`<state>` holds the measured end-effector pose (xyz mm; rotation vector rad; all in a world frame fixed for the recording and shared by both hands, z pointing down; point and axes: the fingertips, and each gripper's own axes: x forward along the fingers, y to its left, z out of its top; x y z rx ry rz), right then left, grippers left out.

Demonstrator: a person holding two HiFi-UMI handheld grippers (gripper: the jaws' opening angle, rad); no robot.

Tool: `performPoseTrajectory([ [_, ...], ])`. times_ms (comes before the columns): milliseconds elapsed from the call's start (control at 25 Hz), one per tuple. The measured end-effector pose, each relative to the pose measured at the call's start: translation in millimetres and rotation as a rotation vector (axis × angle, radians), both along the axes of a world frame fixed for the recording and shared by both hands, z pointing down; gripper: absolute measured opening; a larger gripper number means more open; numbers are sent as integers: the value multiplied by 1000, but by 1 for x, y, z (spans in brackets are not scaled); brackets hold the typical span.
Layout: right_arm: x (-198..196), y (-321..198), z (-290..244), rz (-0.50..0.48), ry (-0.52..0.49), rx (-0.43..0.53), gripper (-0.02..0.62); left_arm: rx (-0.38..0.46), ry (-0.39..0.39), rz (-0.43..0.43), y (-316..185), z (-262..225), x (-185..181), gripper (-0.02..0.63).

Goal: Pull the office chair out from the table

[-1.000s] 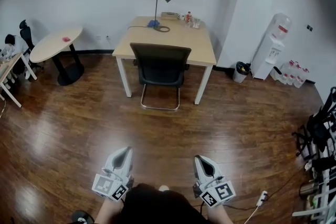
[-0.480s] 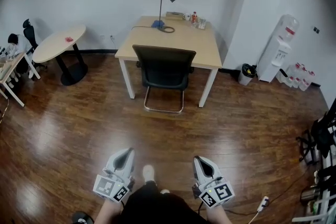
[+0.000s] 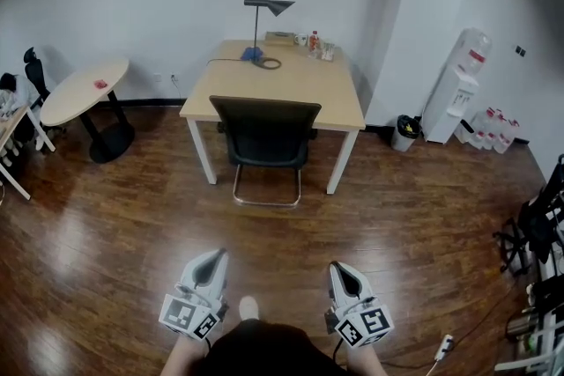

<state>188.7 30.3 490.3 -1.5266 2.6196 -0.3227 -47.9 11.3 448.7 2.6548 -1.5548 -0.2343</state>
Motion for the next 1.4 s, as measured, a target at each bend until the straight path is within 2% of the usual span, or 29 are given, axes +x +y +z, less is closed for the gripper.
performPoseTrajectory([
  [360,-42,-76,-9,-24,19,22,14,-5,26,-36,-73,-1,-45,2],
  [640,-80,-121,0,10,8,11,14,2,17,-52,-114,5,-89,2],
  [840,-104,-152,-4,0,33,22,14,-8,30,-80,-147,8,-117,2],
  [1200,-106,-206,-3,-16,63,28,14,-23,61,-59,-196,16,-118,2],
  [1400,-105,-262,0,-53,25,36,14,-25,39,-90,-238,19,-118,2],
])
